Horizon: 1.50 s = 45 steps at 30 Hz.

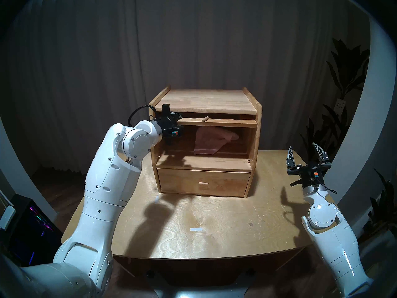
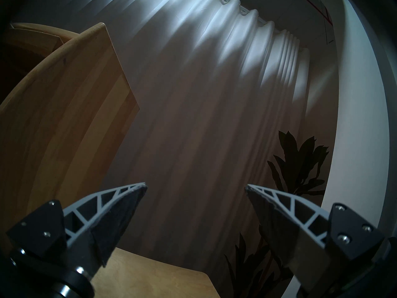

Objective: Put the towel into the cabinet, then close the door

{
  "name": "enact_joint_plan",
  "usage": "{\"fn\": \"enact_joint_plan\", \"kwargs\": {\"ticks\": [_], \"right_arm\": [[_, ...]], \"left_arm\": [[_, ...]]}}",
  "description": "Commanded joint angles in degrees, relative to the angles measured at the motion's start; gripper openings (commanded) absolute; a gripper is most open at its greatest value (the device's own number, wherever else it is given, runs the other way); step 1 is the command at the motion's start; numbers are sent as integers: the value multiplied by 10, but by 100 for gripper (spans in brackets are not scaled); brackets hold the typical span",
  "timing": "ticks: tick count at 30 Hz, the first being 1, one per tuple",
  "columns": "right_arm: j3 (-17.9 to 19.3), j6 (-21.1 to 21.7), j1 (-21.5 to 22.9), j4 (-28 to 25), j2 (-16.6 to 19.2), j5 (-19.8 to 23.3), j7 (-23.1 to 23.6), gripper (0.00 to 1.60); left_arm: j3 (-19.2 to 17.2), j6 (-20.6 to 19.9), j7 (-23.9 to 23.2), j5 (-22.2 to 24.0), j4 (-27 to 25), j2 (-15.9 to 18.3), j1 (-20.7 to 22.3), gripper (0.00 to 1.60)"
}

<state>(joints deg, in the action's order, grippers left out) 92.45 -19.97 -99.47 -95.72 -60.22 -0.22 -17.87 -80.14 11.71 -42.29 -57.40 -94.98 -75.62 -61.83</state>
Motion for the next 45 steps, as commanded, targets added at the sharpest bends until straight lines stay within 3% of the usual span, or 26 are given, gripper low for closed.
{"fn": "enact_joint_plan", "kwargs": {"ticks": [1, 9, 15, 20, 22, 24, 31, 45], "right_arm": [[0, -12, 5, -8, 1, 1, 1, 160], [-1, -15, 6, -7, 2, 2, 1, 160], [-1, -13, 6, -6, 2, 2, 0, 160], [-2, -12, 6, -5, 3, 2, -1, 160], [-2, -12, 6, -4, 3, 2, -1, 160], [-2, -12, 6, -4, 3, 2, -1, 160], [-3, -12, 7, -4, 3, 3, -2, 160], [-4, -12, 7, -4, 4, 3, -3, 160]], "left_arm": [[11, 29, -26, 19, 22, -15, 63, 0], [-1, 40, -64, 63, 8, -8, 56, 0], [-10, 72, -111, 134, -62, 2, 15, 0], [-14, 92, -123, 160, -76, 8, -4, 0], [-26, 101, -120, 167, -125, 19, -26, 0], [-28, 107, -117, 175, -98, 17, -17, 0], [-61, 120, -119, 213, -140, 26, -58, 0], [-116, 128, -105, 274, -237, 21, -188, 0]]}}
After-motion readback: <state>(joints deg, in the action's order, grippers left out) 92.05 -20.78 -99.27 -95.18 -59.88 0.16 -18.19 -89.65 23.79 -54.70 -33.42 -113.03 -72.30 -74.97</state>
